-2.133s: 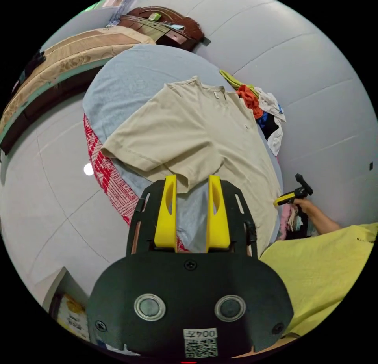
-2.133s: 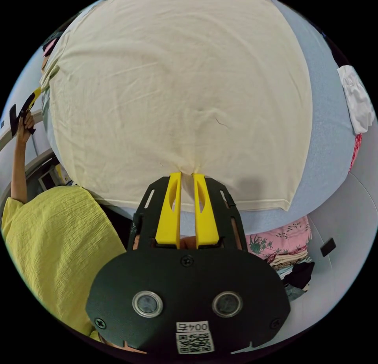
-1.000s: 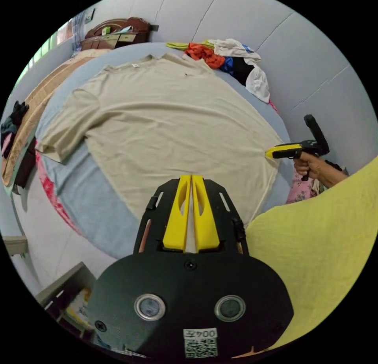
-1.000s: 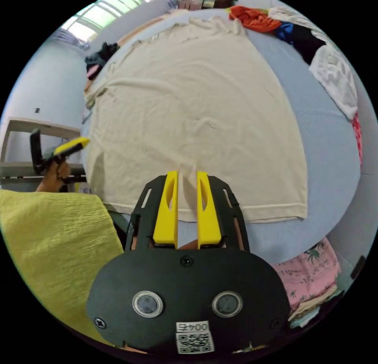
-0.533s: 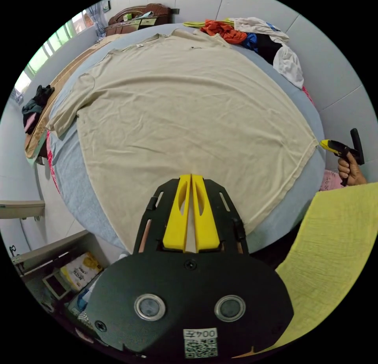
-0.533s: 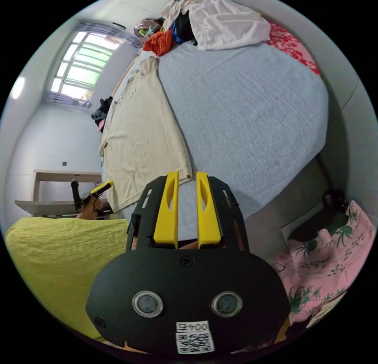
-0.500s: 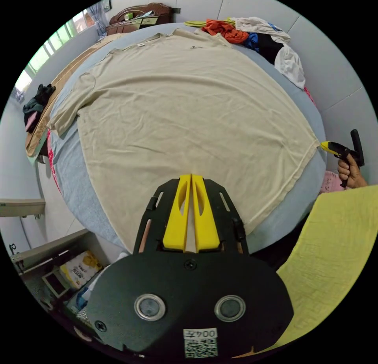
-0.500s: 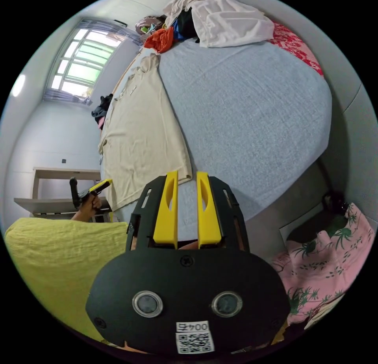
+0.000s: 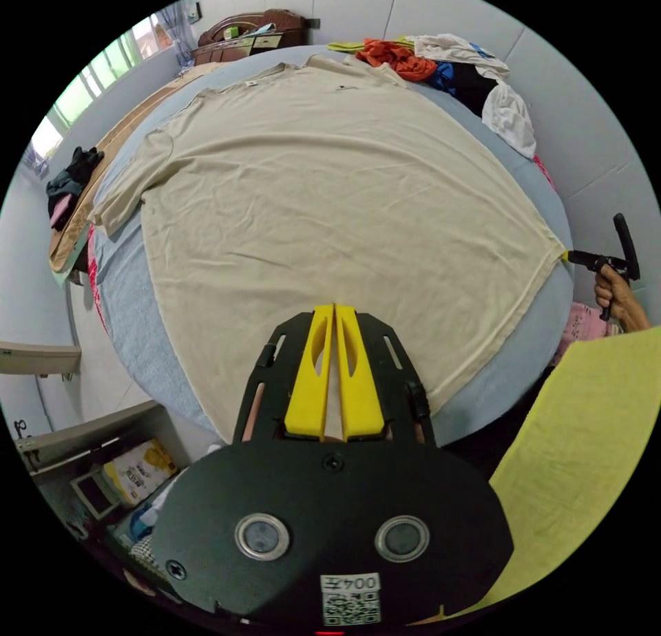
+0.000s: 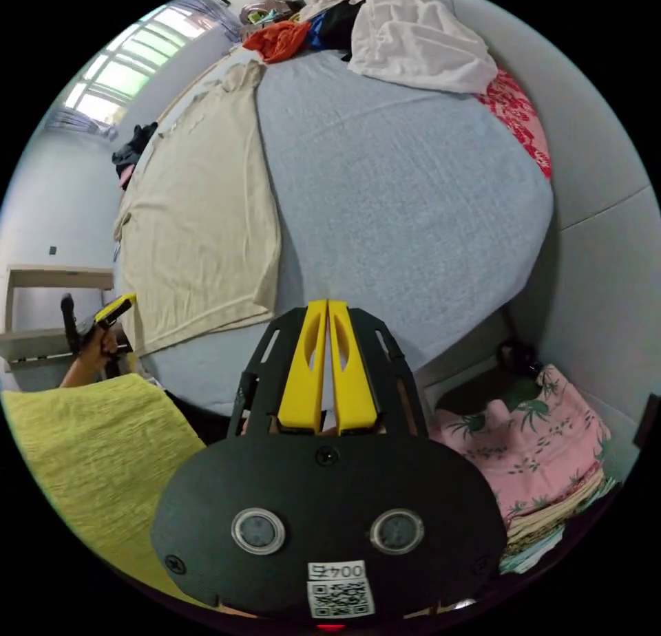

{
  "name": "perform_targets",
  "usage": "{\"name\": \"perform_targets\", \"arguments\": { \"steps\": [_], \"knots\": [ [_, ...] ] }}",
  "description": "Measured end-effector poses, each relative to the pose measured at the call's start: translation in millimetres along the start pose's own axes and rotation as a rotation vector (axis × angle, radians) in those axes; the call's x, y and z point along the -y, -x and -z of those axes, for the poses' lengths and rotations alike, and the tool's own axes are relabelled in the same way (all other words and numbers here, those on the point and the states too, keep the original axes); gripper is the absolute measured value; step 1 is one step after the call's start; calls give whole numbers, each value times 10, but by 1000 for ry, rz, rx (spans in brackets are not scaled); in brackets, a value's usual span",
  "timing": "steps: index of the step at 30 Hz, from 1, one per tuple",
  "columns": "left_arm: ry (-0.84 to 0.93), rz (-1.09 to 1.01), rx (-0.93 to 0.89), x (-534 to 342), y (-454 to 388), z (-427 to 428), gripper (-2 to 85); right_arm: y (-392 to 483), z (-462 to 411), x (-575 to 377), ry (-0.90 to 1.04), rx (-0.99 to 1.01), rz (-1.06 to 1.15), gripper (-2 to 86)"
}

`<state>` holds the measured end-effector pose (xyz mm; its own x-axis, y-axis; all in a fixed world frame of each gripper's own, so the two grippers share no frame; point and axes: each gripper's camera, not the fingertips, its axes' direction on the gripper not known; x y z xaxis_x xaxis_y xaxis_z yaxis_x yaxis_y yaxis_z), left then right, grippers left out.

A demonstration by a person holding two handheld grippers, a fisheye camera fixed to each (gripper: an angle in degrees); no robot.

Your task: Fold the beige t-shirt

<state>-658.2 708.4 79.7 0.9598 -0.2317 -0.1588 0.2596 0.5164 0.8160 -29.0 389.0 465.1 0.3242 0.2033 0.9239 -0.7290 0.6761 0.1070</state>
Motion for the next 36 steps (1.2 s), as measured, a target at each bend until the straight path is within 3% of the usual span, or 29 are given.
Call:
{"name": "perform_targets", "arguments": {
  "steps": [6,13,17,23,25,27,30,36],
  "knots": [
    [21,-16,-35,-125,131,21,3,456,296,208,-84,-19,50,6],
    [40,-53,-47,-375,337,98,10,1896,-145,670,17,10,373,71],
    [-78,95,-118,-916,843,475,20,2377,-500,720,111,-119,467,73],
    [-70,304,-135,-2016,1618,670,41,2605,-837,851,216,-218,487,63],
    [-61,380,-215,-2311,1812,595,49,2664,-872,904,213,-239,485,57],
    [-89,501,-440,-2669,2040,403,59,2710,-906,952,218,-245,488,49],
    [-145,666,-639,-3093,2232,104,74,2748,-948,1026,227,-227,476,44],
    [-271,815,-721,-3615,2506,-162,125,2811,-1027,1148,233,-193,445,42]
  ]
}}
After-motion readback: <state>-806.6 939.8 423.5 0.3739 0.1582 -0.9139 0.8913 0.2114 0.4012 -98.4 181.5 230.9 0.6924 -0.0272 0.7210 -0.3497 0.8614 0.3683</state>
